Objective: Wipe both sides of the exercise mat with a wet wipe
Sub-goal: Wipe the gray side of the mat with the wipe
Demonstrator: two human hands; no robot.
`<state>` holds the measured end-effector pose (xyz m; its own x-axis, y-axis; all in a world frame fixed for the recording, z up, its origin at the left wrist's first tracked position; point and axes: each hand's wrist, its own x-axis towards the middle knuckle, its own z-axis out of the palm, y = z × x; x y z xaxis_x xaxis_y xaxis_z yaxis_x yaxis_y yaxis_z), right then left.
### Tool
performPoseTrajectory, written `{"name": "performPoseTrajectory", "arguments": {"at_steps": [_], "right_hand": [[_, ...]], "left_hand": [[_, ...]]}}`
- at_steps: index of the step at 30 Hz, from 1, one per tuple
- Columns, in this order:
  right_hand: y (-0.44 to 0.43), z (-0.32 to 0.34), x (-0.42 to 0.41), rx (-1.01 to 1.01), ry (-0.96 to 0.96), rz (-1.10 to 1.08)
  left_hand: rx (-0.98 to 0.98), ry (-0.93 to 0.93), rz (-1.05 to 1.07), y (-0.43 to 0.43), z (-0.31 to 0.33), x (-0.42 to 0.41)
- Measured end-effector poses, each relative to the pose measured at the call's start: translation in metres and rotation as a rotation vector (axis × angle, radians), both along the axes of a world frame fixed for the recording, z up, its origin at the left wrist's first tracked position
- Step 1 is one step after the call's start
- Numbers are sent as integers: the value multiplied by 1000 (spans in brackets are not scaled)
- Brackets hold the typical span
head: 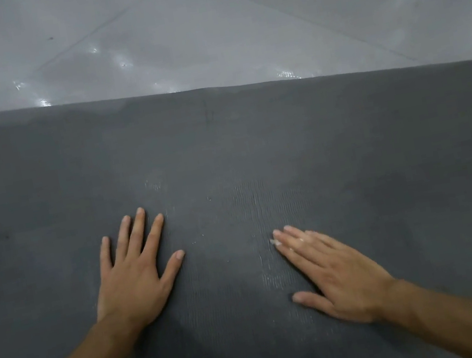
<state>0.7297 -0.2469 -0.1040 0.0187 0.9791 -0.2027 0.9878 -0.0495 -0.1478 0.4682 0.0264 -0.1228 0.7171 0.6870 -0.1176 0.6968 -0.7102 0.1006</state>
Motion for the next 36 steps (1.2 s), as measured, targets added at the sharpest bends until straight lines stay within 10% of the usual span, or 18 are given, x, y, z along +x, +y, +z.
{"name": "performPoseTrajectory", "arguments": {"at_steps": [10,21,36], "right_hand": [[99,-4,45,-2,70,-369],[45,11,-56,-51,-2,440],[186,-7,53,-7,-23,-275]], "left_hand": [[5,15,-31,1,1,-2],[19,2,-22,1,3,-1],[-3,25,-26,1,4,-1]]}}
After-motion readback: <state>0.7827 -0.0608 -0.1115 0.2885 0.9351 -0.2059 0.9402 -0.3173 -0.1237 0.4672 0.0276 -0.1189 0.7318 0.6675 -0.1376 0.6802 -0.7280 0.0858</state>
